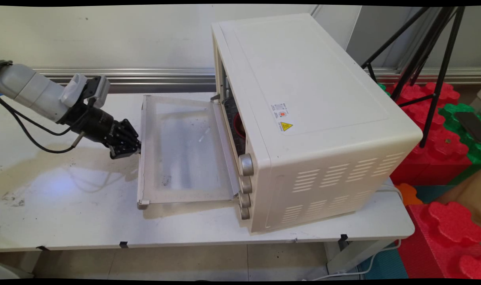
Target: Open the oven
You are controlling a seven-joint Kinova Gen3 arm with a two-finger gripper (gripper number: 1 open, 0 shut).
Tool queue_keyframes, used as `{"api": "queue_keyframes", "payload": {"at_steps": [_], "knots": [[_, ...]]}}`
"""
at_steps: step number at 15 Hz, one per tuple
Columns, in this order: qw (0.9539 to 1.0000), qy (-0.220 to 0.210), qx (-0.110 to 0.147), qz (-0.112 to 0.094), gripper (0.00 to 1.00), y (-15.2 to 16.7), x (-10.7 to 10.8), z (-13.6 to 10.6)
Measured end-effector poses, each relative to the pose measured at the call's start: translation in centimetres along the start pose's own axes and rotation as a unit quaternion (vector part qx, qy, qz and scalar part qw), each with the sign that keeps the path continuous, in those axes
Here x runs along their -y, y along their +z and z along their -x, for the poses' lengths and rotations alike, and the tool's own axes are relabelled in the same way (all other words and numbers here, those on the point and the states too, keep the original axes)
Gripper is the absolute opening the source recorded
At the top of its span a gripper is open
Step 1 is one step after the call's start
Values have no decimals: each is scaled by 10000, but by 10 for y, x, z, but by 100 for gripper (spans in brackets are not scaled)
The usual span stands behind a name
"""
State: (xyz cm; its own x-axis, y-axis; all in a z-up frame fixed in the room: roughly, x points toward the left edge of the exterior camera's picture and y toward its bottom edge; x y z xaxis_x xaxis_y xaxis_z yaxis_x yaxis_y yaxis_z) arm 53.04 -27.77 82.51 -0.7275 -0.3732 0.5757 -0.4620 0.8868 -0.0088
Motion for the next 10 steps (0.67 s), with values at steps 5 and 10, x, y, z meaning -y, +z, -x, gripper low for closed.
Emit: {"api": "queue_keyframes", "payload": {"at_steps": [5, 10], "knots": [[10000, 11, -32, -23, 0, -12, -2, 0], [9999, 69, -74, -64, 0, -33, -6, -3]]}}
